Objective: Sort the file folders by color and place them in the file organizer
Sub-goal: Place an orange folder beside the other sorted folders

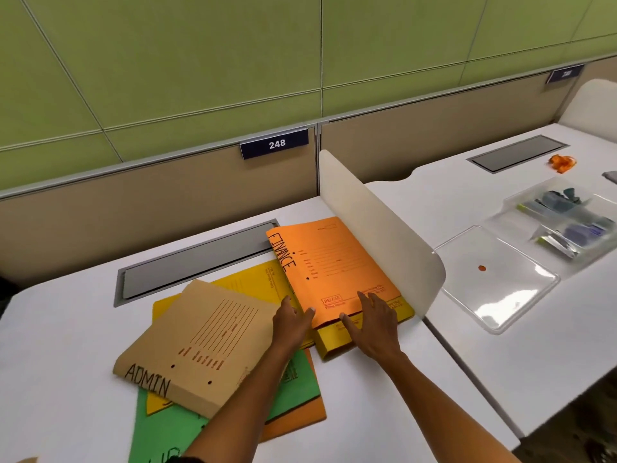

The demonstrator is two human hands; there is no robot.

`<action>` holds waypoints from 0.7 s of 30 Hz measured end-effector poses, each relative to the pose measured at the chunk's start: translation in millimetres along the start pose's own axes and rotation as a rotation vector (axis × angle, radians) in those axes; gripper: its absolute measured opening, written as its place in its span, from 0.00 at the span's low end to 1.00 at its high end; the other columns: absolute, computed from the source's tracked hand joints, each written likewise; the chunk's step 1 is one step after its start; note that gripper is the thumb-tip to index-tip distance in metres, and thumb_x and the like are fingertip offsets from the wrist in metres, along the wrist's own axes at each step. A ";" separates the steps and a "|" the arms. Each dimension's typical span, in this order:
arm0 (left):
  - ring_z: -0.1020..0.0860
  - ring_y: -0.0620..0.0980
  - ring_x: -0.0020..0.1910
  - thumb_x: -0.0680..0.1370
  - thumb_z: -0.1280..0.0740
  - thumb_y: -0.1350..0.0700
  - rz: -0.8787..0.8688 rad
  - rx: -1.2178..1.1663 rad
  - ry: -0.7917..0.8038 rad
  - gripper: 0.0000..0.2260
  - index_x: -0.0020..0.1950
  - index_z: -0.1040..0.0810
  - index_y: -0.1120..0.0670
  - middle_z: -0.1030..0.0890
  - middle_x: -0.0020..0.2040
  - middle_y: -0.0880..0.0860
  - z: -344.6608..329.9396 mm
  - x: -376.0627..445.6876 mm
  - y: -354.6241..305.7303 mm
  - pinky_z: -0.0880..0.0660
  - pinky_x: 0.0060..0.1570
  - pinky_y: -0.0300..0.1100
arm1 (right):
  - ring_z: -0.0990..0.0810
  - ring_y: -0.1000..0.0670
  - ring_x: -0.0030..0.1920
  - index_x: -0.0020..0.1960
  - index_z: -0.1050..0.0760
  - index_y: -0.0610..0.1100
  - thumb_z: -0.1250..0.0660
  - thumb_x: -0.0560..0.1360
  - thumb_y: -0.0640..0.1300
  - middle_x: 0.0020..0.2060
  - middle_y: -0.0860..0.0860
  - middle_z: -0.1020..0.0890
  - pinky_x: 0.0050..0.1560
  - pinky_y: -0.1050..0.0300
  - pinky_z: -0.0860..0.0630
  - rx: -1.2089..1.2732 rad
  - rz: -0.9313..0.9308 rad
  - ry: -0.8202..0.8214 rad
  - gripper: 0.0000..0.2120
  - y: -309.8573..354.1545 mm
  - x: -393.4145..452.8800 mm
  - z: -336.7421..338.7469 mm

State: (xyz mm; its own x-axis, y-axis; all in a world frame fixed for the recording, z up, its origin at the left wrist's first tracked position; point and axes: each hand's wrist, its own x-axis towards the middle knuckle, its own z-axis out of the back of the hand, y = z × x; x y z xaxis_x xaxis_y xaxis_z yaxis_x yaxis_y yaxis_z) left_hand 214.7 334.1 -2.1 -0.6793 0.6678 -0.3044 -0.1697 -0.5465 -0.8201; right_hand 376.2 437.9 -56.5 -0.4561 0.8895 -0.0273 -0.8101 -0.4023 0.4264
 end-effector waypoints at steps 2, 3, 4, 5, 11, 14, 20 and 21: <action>0.26 0.57 0.63 0.75 0.29 0.48 0.010 0.012 -0.031 0.28 0.71 0.33 0.56 0.25 0.64 0.57 -9.3 7.4 -4.1 0.26 0.60 0.50 | 0.39 0.44 0.73 0.74 0.39 0.50 0.51 0.72 0.71 0.73 0.46 0.35 0.72 0.39 0.42 0.006 0.017 0.027 0.37 -7.6 6.2 -1.7; 0.26 0.57 0.63 0.74 0.29 0.47 0.018 0.026 -0.040 0.28 0.70 0.32 0.55 0.24 0.64 0.57 -14.3 11.1 -4.6 0.26 0.60 0.51 | 0.38 0.44 0.73 0.72 0.36 0.50 0.50 0.72 0.70 0.72 0.46 0.34 0.72 0.40 0.42 0.009 0.030 0.032 0.36 -11.0 8.9 -2.3; 0.26 0.57 0.63 0.73 0.28 0.46 0.027 0.034 -0.048 0.28 0.69 0.31 0.54 0.24 0.63 0.56 -19.1 13.9 -4.7 0.25 0.60 0.52 | 0.38 0.45 0.72 0.70 0.34 0.50 0.50 0.73 0.70 0.72 0.46 0.33 0.72 0.40 0.41 0.012 0.043 0.033 0.34 -14.1 10.6 -3.5; 0.26 0.57 0.63 0.72 0.27 0.46 0.033 0.032 -0.059 0.28 0.69 0.31 0.53 0.24 0.63 0.56 -24.1 16.2 -6.9 0.26 0.60 0.52 | 0.38 0.45 0.72 0.69 0.32 0.51 0.48 0.73 0.69 0.71 0.47 0.33 0.72 0.41 0.41 0.017 0.054 0.039 0.32 -16.7 12.8 -4.2; 0.26 0.59 0.62 0.72 0.25 0.53 0.117 -0.046 -0.211 0.27 0.67 0.31 0.58 0.23 0.62 0.58 -42.8 24.2 -29.1 0.26 0.56 0.49 | 0.38 0.47 0.72 0.69 0.31 0.53 0.63 0.67 0.78 0.71 0.50 0.32 0.72 0.47 0.40 0.055 0.104 0.038 0.45 -24.5 19.8 -4.7; 0.22 0.58 0.57 0.73 0.26 0.57 0.150 -0.193 -0.231 0.22 0.63 0.28 0.60 0.21 0.60 0.58 -50.7 25.6 -39.1 0.25 0.47 0.44 | 0.38 0.48 0.72 0.69 0.31 0.53 0.66 0.66 0.78 0.71 0.51 0.32 0.72 0.49 0.40 0.111 0.106 0.040 0.48 -26.3 19.6 0.6; 0.22 0.55 0.54 0.76 0.30 0.61 0.128 -0.330 -0.219 0.16 0.62 0.29 0.60 0.22 0.60 0.58 -55.2 21.6 -44.0 0.25 0.46 0.44 | 0.33 0.48 0.70 0.67 0.29 0.53 0.61 0.71 0.74 0.69 0.51 0.29 0.70 0.49 0.35 0.151 0.095 0.062 0.40 -29.9 25.9 9.7; 0.23 0.54 0.53 0.77 0.31 0.61 0.102 -0.328 -0.215 0.16 0.62 0.30 0.59 0.22 0.60 0.58 -53.9 20.0 -43.7 0.24 0.46 0.44 | 0.32 0.48 0.68 0.67 0.28 0.52 0.59 0.73 0.73 0.68 0.51 0.28 0.69 0.48 0.34 0.151 0.093 0.066 0.38 -29.6 28.6 12.6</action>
State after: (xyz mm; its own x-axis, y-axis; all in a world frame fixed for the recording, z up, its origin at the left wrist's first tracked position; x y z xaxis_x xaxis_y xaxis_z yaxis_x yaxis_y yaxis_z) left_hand 247.0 398.6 1.6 -0.8205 0.4785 -0.3127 0.1196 -0.3912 -0.9125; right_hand 391.8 478.0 -58.5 -0.5534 0.8320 -0.0387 -0.7013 -0.4404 0.5605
